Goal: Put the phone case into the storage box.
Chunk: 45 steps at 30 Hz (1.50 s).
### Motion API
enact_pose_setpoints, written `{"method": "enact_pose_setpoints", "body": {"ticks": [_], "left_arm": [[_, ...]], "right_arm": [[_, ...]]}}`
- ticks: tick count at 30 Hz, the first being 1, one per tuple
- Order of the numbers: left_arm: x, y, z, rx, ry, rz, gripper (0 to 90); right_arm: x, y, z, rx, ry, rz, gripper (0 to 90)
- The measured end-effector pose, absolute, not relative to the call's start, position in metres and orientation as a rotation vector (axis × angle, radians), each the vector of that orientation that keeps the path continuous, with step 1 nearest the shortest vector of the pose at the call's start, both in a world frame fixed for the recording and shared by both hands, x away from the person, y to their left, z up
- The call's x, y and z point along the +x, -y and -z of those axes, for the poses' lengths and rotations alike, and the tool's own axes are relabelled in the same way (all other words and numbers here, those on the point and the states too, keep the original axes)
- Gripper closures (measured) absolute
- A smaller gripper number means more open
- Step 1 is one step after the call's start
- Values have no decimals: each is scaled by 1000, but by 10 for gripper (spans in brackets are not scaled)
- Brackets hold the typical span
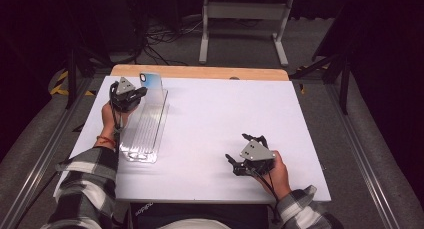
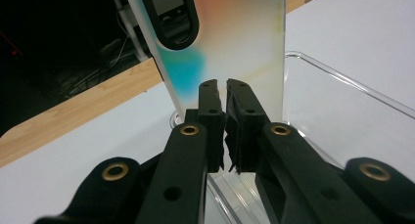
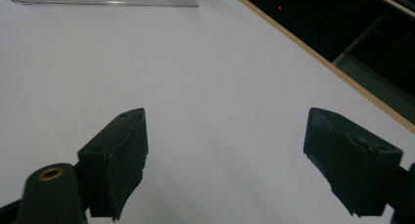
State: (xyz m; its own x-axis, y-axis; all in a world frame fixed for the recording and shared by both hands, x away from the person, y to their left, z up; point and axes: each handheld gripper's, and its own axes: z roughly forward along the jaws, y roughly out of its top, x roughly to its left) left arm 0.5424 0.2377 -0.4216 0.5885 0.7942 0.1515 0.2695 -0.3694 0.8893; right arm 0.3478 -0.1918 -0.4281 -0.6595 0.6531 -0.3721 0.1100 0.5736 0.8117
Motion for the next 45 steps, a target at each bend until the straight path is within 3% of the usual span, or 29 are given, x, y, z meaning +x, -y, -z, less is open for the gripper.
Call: {"method": "enact_pose_setpoints", "body": {"ticks": [45], "left_arm": [[510, -254, 403, 1733, -826, -661, 842]], "right_arm": [[347, 197, 422, 646, -2055, -1083, 200]]}}
